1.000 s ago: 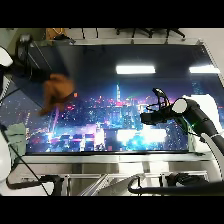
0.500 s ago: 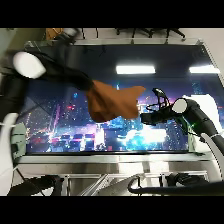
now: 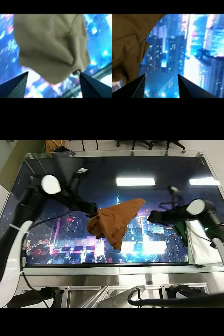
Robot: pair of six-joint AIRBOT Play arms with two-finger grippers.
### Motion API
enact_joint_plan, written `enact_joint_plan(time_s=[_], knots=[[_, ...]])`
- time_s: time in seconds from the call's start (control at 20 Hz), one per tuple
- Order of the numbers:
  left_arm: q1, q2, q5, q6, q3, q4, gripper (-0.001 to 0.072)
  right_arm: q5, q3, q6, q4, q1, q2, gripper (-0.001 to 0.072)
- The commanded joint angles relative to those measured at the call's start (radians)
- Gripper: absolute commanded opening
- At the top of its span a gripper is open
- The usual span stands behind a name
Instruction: Fold the shirts.
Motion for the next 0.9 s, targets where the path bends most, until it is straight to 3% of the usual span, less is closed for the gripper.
enact_joint_plan(time_s=[0.0, 0.1, 0.25, 0.35, 0.45, 0.55, 0.7, 0.85], knots=[[0.103, 0.119, -0.065, -0.02, -0.152, -0.003, 0.0704, -0.005, 0.04, -0.058, 0.001, -0.141, -0.053, 0.0467], [0.134, 0.216, 0.026, -0.025, -0.356, -0.106, 0.0704, -0.023, 0.04, -0.14, 0.055, -0.169, -0.121, 0.0466], [0.109, 0.342, 0.305, 0.033, -0.676, -0.388, 0.0704, -0.103, 0.041, -0.28, 0.255, -0.167, -0.235, 0.0467], [0.039, 0.391, 0.493, 0.029, -0.841, -0.418, 0.0704, -0.146, 0.042, -0.385, 0.406, -0.167, -0.314, 0.0468], [-0.036, 0.402, 0.644, 0.002, -0.932, -0.421, 0.0704, -0.196, 0.044, -0.495, 0.557, -0.166, -0.398, 0.0594], [-0.114, 0.371, 0.766, -0.02, -0.96, -0.42, 0.0704, -0.22, 0.053, -0.588, 0.686, -0.165, -0.475, 0.0594], [-0.169, 0.251, 0.776, -0.021, -0.916, -0.415, 0.0704, -0.226, 0.108, -0.679, 0.786, -0.136, -0.585, 0.0576], [-0.14, 0.142, 0.718, -0.011, -0.846, -0.408, 0.0703, -0.276, 0.197, -0.679, 0.784, -0.073, -0.671, 0.0575]])
